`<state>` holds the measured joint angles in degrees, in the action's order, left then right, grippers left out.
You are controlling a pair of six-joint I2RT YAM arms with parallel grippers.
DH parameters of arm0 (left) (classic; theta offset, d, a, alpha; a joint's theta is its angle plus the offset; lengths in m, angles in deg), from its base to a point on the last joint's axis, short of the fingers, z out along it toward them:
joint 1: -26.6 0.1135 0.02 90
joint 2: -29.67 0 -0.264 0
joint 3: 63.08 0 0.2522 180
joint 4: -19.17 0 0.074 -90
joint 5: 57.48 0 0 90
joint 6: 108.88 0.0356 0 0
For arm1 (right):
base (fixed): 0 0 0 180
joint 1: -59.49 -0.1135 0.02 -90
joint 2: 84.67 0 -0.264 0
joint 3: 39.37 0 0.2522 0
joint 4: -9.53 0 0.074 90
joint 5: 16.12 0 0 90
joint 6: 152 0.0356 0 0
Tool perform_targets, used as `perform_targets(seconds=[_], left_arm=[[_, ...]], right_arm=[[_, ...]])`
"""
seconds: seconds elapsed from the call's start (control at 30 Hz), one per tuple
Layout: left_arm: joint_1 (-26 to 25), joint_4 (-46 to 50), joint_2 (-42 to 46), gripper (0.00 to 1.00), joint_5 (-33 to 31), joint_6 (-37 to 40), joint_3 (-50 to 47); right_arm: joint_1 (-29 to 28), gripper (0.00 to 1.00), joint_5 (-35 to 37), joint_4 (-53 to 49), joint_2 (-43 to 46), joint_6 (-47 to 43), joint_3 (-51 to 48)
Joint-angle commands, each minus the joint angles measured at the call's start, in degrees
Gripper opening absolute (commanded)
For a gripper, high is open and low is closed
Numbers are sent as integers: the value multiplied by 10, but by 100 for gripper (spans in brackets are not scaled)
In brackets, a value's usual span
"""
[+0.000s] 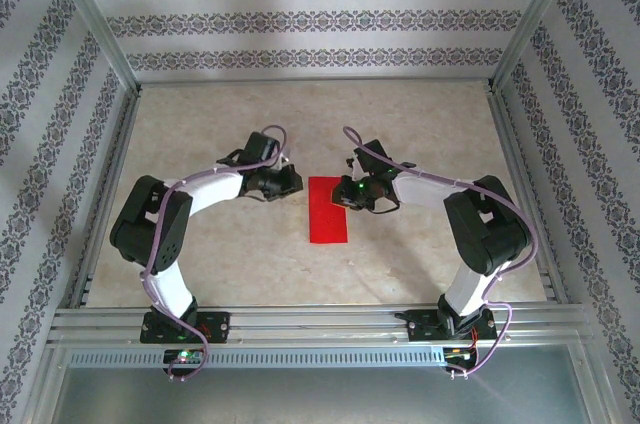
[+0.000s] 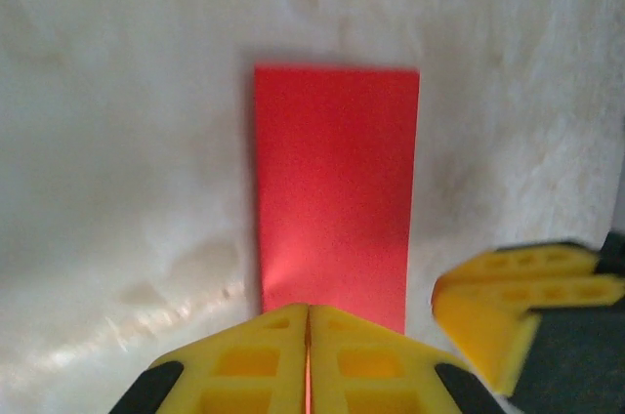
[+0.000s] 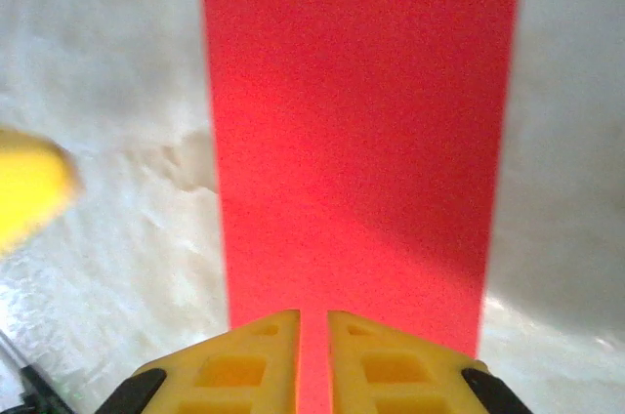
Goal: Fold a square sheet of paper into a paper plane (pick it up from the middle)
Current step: First fold the square sheet of paper in half at the center of the table.
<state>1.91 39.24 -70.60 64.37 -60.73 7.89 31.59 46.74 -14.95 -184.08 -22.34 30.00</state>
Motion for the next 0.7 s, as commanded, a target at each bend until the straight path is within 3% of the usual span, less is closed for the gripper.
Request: perform_targets(seconds=[0.0, 0.2, 0.67], left_arm=[[-26, -80, 24, 8, 18, -74, -39], [-60, -133, 4, 8, 24, -112, -55], [-81, -86, -50, 6, 6, -104, -57]], right_arm=[[-10, 15, -21, 25, -30, 1, 25], [-14, 14, -22, 36, -71, 5, 49], [-7, 13, 9, 15, -117, 8, 58]])
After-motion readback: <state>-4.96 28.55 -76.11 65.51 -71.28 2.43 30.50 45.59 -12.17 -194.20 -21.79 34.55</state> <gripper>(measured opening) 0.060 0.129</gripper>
